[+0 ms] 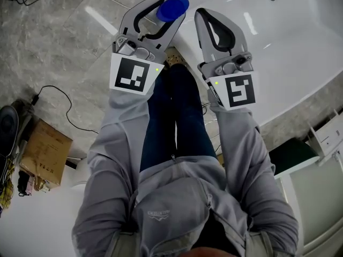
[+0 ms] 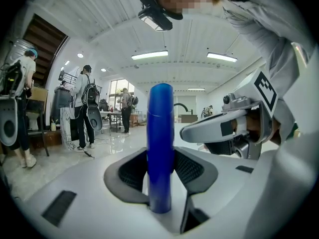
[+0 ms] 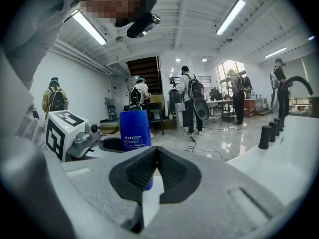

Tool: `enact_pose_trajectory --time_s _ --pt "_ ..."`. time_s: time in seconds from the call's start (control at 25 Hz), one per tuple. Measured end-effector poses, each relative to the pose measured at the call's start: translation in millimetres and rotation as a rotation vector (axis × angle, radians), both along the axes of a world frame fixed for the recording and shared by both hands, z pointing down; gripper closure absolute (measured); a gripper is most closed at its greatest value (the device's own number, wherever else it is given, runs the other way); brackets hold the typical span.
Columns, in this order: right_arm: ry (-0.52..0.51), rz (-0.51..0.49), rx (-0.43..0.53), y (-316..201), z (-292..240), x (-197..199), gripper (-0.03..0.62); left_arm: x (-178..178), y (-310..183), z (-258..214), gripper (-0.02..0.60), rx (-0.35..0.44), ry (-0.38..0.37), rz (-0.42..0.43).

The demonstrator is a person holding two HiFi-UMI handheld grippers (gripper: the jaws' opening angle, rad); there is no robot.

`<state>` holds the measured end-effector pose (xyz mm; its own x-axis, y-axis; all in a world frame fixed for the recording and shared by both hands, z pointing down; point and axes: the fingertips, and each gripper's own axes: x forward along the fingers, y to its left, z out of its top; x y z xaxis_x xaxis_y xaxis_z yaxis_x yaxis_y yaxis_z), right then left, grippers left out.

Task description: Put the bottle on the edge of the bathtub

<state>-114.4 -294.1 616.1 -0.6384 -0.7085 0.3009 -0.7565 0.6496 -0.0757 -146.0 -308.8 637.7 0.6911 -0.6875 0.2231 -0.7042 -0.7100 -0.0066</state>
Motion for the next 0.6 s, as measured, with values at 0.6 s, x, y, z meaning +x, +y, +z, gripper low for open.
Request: enact_pose_trajectory --time_s 0.6 --pt "0.0 0.003 -0.008 -1.1 -3.2 -1.5 0.591 2.9 0.0 4.7 0.395 -0.06 0.074 0.042"
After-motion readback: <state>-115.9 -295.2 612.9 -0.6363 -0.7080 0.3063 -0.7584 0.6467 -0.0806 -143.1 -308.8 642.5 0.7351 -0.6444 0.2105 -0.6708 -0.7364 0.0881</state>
